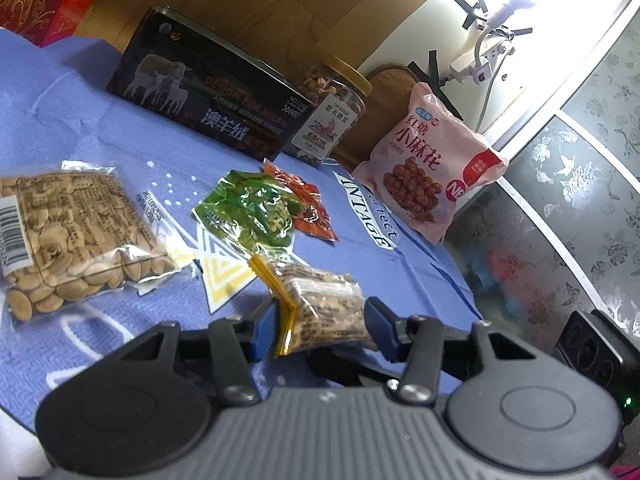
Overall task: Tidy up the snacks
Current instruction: 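Lift the peanut bag into the tin box and open both grippers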
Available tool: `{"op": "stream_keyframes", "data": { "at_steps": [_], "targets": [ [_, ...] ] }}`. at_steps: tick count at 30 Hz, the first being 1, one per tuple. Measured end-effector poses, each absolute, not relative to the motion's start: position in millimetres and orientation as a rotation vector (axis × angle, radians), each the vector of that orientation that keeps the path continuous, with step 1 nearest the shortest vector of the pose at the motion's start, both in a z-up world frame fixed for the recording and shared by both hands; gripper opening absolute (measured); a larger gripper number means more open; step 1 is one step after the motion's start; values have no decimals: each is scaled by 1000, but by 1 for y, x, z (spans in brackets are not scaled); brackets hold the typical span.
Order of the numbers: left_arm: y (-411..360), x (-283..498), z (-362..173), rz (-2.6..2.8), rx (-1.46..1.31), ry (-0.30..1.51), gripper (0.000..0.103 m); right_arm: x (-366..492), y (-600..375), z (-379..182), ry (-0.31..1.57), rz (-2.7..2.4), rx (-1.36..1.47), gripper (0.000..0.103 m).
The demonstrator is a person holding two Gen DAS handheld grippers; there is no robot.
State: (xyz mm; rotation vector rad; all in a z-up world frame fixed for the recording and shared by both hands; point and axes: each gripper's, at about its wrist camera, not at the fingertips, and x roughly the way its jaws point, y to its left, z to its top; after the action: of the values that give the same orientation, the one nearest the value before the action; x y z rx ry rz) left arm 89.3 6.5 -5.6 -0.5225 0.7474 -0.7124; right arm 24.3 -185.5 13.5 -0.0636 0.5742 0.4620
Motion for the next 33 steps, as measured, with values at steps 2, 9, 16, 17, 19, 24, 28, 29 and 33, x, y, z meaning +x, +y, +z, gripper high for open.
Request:
{"op": "stream_keyframes", "data": {
  "at_steps": [2,9,16,17,19,24,28,29,33],
  "targets": [
    [6,89,-6,-712,-521,745,47,24,-185,14,572,463,-68,42],
    [6,88,-5,-712,-519,740,47,23,-184,13,568,465,-78,40],
    [4,84,0,-702,-495,721,47,22,-185,13,562,462,-75,34],
    [4,83,1,-699,-488,718,47,22,-186,13,561,464,-68,33],
    [3,84,4,-690,-481,724,47,24,-187,15,561,467,-51,33],
    [8,93,32,-680,-460,668,47,34,-183,32,504,479,-47,32],
    [10,118,62,-668,-409,609,47,56,-178,52,425,477,-65,32],
    [10,125,68,-666,-397,595,47,63,-177,57,407,478,-65,32],
    [14,170,92,-628,-353,536,47,109,-169,75,339,467,-94,32]
  ]
}}
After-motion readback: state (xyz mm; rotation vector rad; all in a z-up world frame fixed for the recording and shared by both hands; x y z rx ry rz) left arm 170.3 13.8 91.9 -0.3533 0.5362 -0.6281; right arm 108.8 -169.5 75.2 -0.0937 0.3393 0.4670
